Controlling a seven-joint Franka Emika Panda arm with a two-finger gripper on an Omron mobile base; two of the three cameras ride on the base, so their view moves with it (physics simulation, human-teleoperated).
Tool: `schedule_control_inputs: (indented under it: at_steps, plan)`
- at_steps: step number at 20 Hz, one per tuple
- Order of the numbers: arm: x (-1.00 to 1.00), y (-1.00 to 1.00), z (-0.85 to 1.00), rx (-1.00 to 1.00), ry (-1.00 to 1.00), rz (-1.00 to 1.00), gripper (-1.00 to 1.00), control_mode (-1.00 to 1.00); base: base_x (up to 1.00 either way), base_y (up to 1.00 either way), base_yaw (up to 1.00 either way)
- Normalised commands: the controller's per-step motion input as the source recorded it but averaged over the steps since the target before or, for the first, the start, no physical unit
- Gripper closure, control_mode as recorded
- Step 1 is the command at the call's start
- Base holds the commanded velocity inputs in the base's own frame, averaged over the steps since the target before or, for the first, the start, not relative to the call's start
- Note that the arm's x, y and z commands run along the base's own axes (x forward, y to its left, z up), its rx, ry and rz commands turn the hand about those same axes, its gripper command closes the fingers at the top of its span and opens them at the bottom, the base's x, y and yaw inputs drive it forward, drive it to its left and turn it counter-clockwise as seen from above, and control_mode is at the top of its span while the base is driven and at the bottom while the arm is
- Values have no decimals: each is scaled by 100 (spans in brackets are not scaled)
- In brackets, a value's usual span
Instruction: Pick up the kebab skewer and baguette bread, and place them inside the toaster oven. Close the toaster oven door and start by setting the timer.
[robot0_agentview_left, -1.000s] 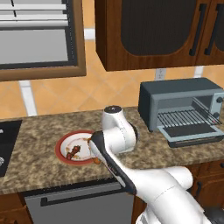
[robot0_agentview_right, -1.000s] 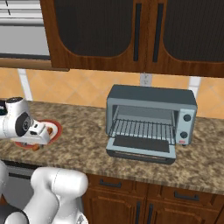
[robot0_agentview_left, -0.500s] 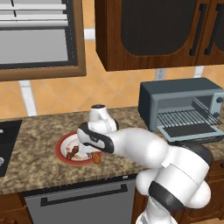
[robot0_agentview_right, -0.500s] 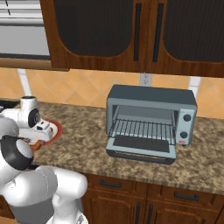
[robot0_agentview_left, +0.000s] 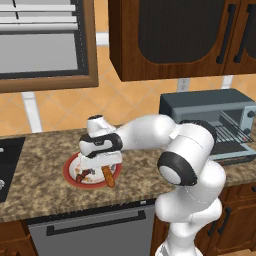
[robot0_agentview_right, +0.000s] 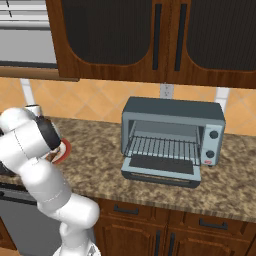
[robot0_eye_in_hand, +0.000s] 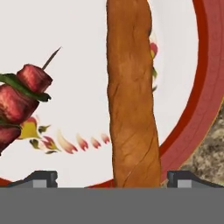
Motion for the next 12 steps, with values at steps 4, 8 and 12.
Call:
schedule_control_inputs:
  at_steps: [4, 8, 12]
  plan:
    - [14, 0, -21, -9, 0, 0, -100, -100, 0, 0, 0]
    - [6, -1, -21, -5, 0, 0, -100, -100, 0, 0, 0]
    - [0, -3, -8, -1, 0, 0, -100, -100, 0, 0, 0]
